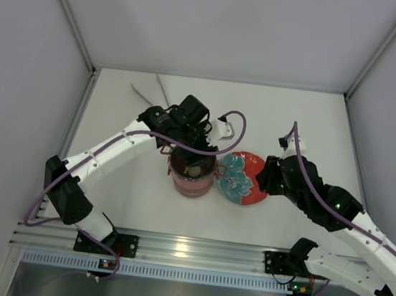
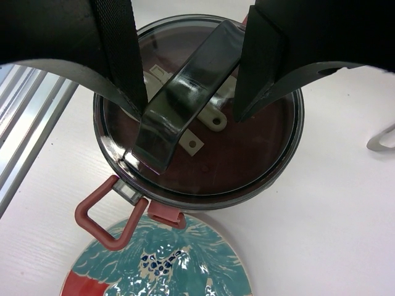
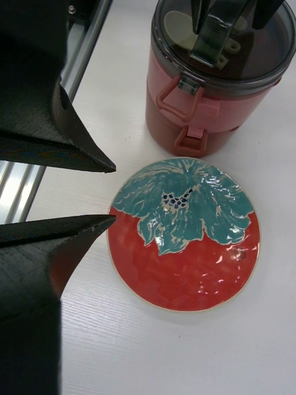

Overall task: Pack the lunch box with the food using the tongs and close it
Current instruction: Place the box lid in the packing box.

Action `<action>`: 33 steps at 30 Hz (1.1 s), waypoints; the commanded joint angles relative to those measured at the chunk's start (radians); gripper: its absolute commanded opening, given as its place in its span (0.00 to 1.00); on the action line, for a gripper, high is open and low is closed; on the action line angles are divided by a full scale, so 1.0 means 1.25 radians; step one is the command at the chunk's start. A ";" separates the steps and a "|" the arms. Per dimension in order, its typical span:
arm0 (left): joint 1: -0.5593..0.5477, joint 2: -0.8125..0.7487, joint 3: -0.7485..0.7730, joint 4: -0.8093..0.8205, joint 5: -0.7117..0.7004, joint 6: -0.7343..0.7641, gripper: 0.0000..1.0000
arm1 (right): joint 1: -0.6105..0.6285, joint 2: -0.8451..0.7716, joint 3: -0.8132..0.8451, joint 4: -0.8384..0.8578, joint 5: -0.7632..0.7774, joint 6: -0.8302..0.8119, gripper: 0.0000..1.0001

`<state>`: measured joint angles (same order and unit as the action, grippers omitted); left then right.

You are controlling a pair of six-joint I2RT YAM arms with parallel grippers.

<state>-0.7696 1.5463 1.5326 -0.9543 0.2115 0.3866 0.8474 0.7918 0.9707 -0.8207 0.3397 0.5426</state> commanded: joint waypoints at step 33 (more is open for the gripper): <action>-0.026 0.022 0.055 -0.044 -0.026 -0.045 0.52 | -0.015 -0.010 0.020 -0.020 0.017 0.006 0.33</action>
<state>-0.7895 1.5650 1.5635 -0.9775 0.1761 0.3611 0.8474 0.7918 0.9707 -0.8230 0.3397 0.5430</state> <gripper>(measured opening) 0.526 0.331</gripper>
